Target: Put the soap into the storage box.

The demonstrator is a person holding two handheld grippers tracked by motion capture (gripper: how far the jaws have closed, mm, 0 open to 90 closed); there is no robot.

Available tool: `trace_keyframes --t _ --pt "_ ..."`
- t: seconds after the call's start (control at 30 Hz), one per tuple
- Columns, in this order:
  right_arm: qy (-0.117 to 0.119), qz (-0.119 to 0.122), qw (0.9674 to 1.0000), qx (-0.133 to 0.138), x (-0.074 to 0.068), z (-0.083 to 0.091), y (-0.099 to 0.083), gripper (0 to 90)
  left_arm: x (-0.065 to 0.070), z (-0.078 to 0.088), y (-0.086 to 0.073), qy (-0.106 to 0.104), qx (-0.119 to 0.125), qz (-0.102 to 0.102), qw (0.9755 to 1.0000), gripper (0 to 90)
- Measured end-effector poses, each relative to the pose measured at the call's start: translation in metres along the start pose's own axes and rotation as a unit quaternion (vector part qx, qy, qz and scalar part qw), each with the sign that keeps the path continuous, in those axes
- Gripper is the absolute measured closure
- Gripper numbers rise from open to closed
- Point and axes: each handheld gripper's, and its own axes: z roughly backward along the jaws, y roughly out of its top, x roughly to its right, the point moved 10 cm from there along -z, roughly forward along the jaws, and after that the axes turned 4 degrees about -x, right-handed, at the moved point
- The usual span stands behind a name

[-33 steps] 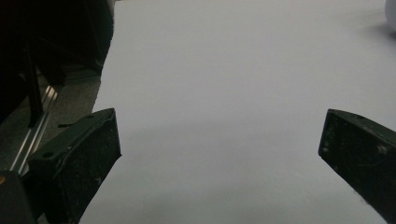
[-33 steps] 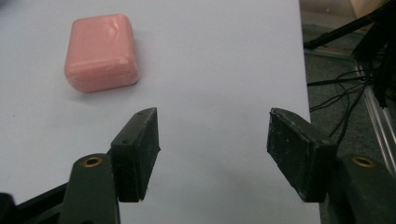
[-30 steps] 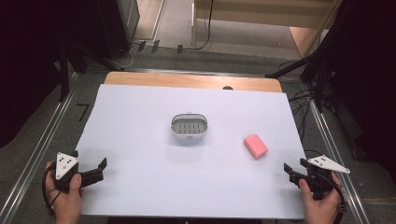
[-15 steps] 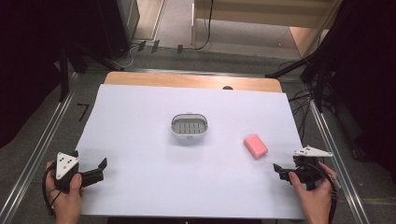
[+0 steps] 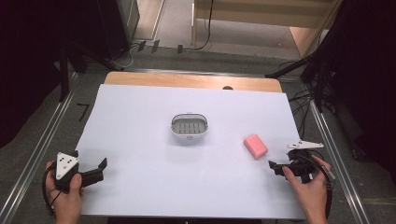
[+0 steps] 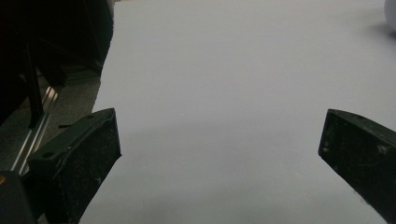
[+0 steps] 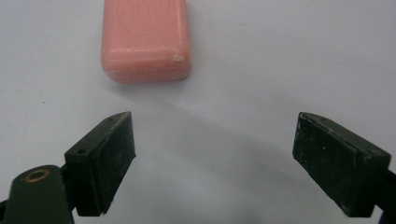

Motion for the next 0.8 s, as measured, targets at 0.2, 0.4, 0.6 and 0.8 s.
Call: trace_keyframes --t 0.2,0.4,0.6,0.8 --pt "0.002 0.004 1.0 0.0 -0.002 -0.001 0.005 13.5 0.0 0.0 0.0 0.0 0.0 0.0 1.0 0.0" --pt "0.003 0.008 1.0 -0.005 -0.004 -0.002 0.01 13.4 0.0 0.0 0.0 0.0 0.0 0.0 1.0 0.0" --pt "0.007 0.009 0.9999 -0.006 -0.007 -0.005 0.013 13.3 0.0 0.0 0.0 0.0 0.0 0.0 1.0 0.0" --pt "0.01 0.012 0.9999 -0.007 -0.011 -0.006 0.019 13.3 0.0 0.0 0.0 0.0 0.0 0.001 1.0 0.0"
